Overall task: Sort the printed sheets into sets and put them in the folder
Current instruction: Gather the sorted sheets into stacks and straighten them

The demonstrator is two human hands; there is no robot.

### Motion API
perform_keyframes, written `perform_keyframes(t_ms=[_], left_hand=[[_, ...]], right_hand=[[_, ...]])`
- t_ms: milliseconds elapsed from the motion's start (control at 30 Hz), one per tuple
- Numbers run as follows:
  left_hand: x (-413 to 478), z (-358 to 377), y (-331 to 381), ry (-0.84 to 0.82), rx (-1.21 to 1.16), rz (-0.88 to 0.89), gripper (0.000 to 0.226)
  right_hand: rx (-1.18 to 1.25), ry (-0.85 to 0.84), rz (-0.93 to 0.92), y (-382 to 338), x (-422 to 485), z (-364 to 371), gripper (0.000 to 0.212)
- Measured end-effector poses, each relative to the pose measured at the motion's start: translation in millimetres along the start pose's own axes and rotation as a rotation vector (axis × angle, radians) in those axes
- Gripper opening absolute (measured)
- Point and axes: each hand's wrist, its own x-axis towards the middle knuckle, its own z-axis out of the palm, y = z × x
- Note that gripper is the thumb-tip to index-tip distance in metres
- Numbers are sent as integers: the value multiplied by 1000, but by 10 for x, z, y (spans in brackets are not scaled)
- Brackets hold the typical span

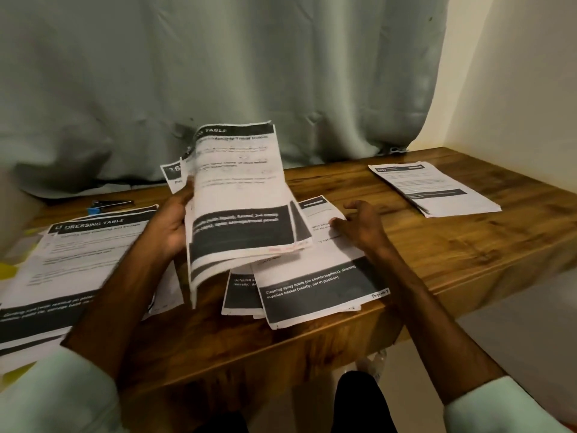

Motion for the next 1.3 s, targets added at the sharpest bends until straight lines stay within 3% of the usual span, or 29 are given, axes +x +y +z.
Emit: perform_keyframes(t_ms=[33,167,300,467,600,733,1000,1167,1300], left_hand=[[30,45,-11,27,39,12,44],[221,-61,-200,428,513,221,20],[334,-85,-436,451,599,225,26],[410,-154,-570,499,776,300,39],[356,-147,-605,410,876,330,37],[322,-103,-657,370,1012,316,34],[300,-20,-904,441,1351,470,31],[278,-30,-1047,428,1446,548,31],[276,-31,-1084,441,1493,563,32]], right_hand=[[18,-21,5,7,-15,-1,55],[50,-65,13,25,-37,-6,49],[93,-102,-1,-20,-66,-18,12],[89,-129,-6,-68,-117,-119,15],[30,-197,36,-45,-122,-225,15],[-43,-134,-15,22,-165,-267,12],[-379,-163,-68,-4,-235,-157,40],[-382,-170,-68,-37,-230,-68,53],[-373,-216,-49,-71,-162,-73,46]])
